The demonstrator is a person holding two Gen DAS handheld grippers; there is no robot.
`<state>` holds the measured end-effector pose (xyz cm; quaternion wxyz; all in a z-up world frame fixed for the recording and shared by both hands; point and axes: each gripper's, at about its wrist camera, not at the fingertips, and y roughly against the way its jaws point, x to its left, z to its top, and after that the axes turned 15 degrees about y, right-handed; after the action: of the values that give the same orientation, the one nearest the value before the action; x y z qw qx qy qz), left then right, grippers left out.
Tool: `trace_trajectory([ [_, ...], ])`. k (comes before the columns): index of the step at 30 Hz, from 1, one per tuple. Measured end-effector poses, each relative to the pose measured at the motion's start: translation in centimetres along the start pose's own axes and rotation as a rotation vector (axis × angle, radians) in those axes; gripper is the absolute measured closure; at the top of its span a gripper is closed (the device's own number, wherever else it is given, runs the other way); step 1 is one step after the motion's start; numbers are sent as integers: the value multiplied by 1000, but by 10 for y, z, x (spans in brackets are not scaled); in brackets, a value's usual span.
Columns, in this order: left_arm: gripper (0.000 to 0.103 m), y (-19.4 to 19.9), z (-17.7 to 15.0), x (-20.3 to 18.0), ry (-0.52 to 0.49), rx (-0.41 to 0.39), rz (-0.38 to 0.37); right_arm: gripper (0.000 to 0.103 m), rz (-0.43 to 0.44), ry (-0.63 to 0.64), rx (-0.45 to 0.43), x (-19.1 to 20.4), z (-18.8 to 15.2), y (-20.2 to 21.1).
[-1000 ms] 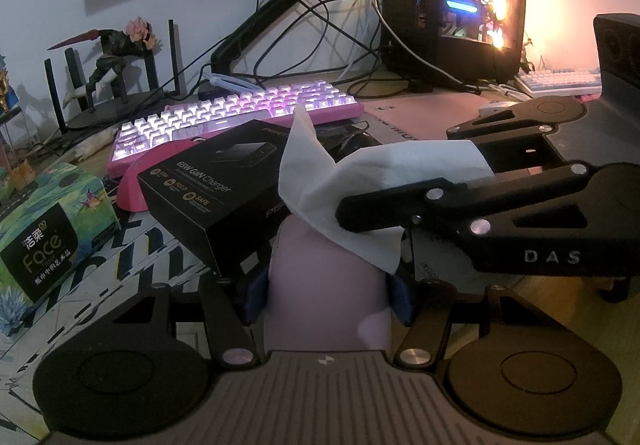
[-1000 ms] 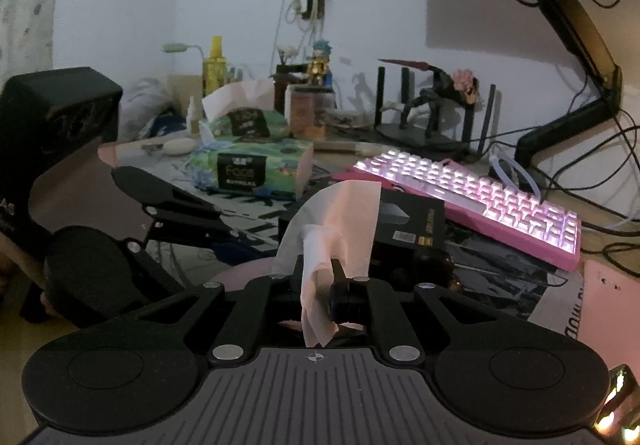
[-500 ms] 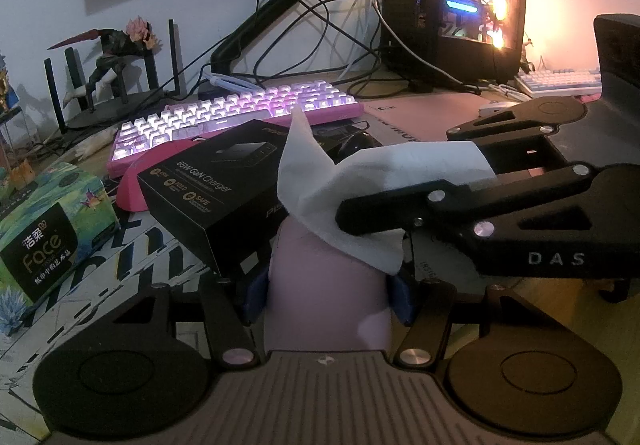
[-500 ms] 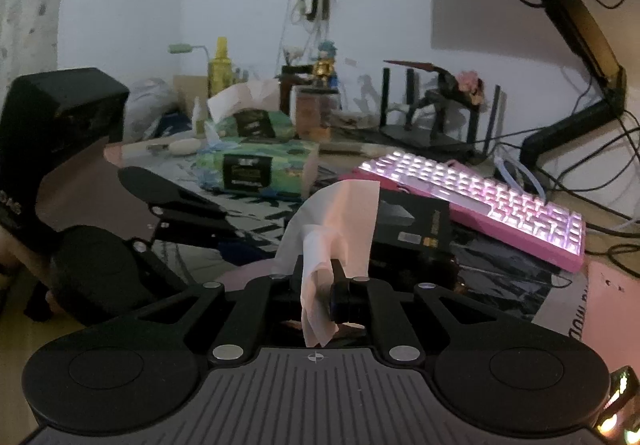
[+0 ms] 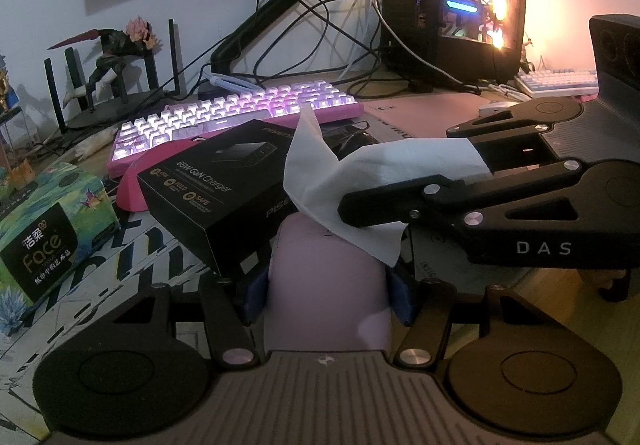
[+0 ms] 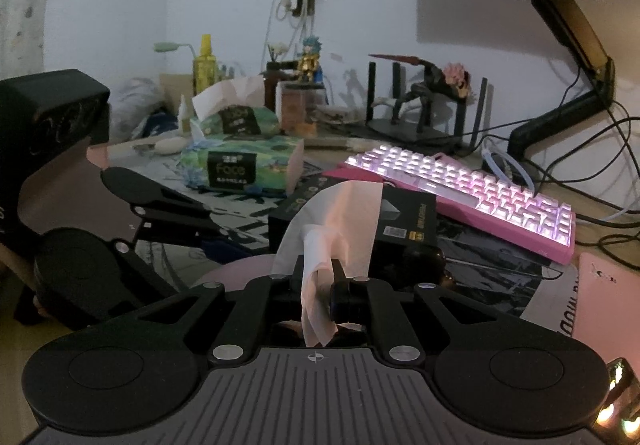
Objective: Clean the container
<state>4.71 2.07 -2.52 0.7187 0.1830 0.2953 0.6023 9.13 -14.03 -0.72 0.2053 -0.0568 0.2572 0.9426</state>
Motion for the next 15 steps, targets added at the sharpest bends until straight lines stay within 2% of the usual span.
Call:
trace_trajectory([
  [15, 43, 0, 0, 0, 0, 0, 0, 91, 15, 21, -13, 2, 0, 2],
])
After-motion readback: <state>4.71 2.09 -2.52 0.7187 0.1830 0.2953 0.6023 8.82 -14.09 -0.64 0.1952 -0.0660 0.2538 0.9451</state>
